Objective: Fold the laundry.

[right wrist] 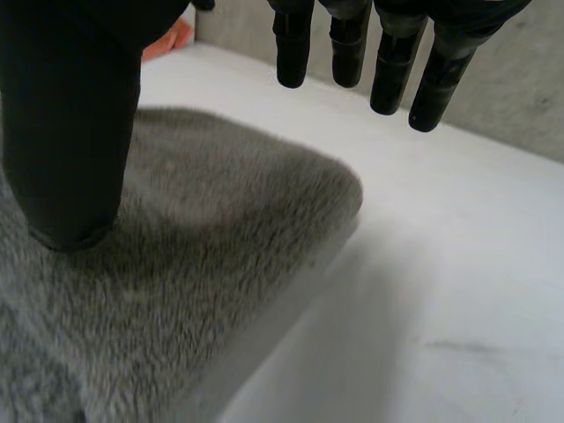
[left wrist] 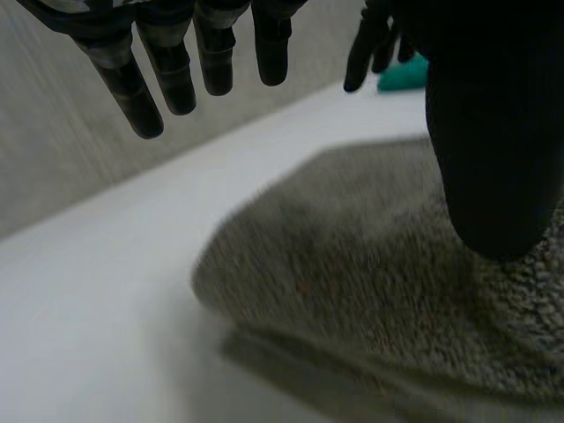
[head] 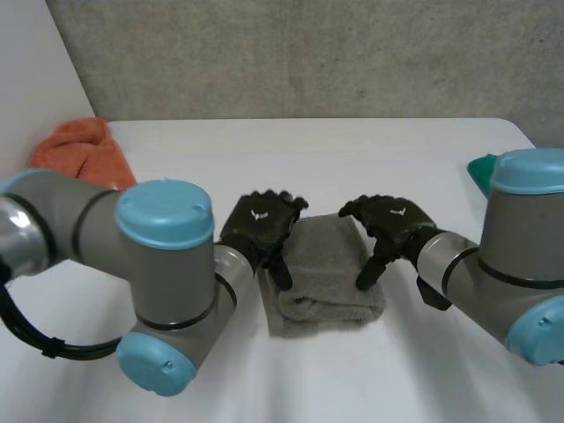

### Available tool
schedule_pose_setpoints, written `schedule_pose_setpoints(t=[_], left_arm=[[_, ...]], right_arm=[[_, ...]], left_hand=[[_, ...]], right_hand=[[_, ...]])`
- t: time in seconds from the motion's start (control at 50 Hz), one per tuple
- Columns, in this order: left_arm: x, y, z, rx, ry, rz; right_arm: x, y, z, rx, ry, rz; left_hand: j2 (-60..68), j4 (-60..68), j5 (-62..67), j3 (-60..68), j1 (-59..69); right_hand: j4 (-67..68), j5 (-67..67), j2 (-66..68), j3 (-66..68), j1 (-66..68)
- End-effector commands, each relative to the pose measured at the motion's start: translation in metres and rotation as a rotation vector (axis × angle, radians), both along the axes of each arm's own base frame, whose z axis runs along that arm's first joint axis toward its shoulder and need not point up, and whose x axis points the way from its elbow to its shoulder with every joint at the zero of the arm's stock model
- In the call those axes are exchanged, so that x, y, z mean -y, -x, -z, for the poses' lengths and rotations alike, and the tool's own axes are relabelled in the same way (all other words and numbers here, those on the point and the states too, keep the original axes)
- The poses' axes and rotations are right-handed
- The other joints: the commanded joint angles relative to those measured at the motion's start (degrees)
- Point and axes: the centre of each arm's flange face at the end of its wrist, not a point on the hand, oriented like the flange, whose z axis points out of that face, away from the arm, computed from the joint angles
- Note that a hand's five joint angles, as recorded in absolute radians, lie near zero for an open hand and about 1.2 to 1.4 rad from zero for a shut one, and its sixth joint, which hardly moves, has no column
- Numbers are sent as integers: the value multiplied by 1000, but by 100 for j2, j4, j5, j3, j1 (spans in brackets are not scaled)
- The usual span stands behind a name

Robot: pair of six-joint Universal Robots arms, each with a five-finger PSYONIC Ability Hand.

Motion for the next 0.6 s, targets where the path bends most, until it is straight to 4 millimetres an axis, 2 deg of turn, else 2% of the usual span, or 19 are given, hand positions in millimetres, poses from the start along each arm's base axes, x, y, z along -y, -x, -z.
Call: schedule_pose_setpoints(t=[0.02,0.1,0.16,0.34,0.36,0.38,0.48,0.52,0.54,0.6], left_arm=[[3,-2,32,103,-80,-2],[3,-4,46,193,-78,24],[4,-5,50,246,-53,45],[1,-1,39,257,4,83],[1,-1,33,249,17,81],[2,-1,16,219,50,76],[2,-4,-33,132,147,66],[1,-5,-48,101,175,73],[3,-8,-65,68,205,82],[3,-12,-88,25,242,118]], right_arm=[[4,-5,27,-114,9,-56],[4,-5,38,-186,30,-85],[6,-5,39,-233,68,-105],[5,-2,31,-261,122,-120],[4,-3,29,-258,128,-122],[2,-3,23,-242,151,-115],[-7,3,-8,-185,311,-64],[-11,6,-13,-172,354,-36],[-16,8,-15,-165,380,-12],[-29,10,-12,-163,386,5]], left_hand=[[58,49,-53,25,110],[58,49,-53,25,110],[41,32,-69,8,93],[-26,-35,-137,-59,26],[-26,-35,-137,-59,26],[-43,-52,-153,-76,9],[-127,-136,-238,-160,-75],[-127,-136,-238,-160,-75],[-127,-136,-238,-160,-75],[-127,-136,-238,-160,-75]], right_hand=[[-339,-380,-285,-228,-158],[-339,-380,-285,-228,-158],[-339,-380,-285,-228,-158],[-339,-380,-285,-228,-158],[-339,-380,-285,-228,-158],[-339,-380,-285,-228,-158],[-339,-380,-285,-228,-158],[-339,-380,-285,-228,-158],[-339,-380,-285,-228,-158],[-339,-380,-285,-228,-158]])
